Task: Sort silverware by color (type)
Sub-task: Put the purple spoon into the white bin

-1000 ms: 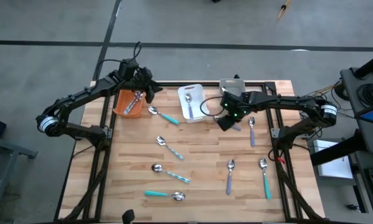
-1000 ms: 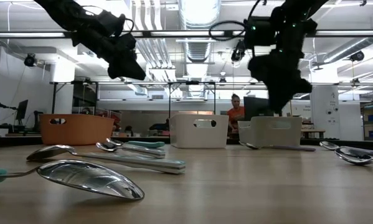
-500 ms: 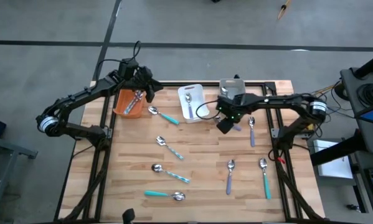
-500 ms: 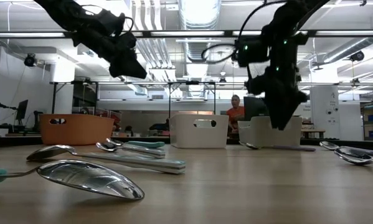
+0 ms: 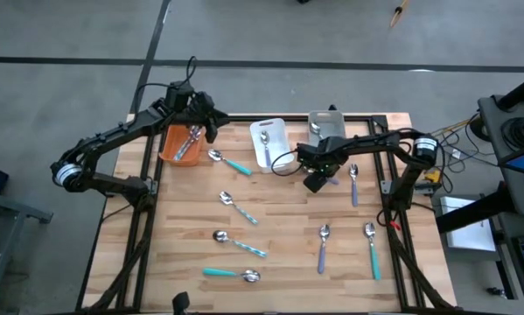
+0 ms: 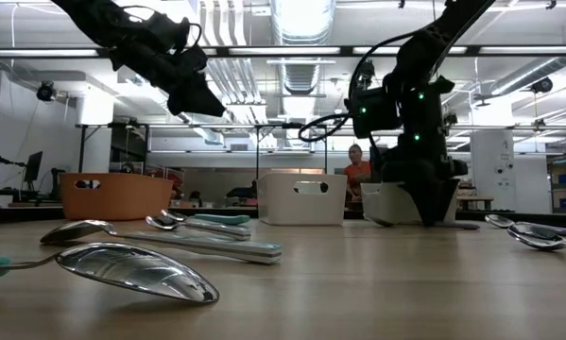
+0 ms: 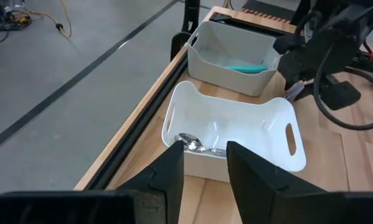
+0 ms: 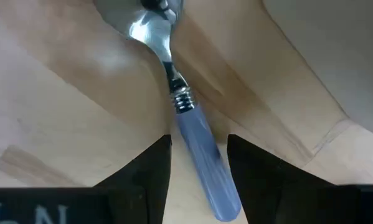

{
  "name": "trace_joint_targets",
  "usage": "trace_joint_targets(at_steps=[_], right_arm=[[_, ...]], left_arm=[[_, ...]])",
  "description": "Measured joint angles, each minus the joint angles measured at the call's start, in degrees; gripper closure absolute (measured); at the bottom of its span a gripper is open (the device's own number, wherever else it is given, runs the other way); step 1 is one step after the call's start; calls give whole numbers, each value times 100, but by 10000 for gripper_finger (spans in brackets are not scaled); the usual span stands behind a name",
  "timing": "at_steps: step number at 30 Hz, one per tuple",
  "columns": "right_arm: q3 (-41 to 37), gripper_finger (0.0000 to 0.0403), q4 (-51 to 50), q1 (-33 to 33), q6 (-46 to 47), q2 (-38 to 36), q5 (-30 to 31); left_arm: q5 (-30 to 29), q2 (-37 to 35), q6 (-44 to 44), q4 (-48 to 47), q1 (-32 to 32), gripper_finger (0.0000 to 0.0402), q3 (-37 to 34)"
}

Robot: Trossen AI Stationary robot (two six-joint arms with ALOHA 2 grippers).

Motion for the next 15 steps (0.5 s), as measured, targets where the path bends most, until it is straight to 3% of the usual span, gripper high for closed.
trace_joint_targets(at_steps=[7, 15], right_arm=[[2, 285, 222, 85, -9, 75, 24], [4, 346, 307, 274, -67, 117, 62]], left_arm=[[-3, 2, 1, 124, 2, 300, 0], [-4, 2, 103, 140, 2, 300, 0]])
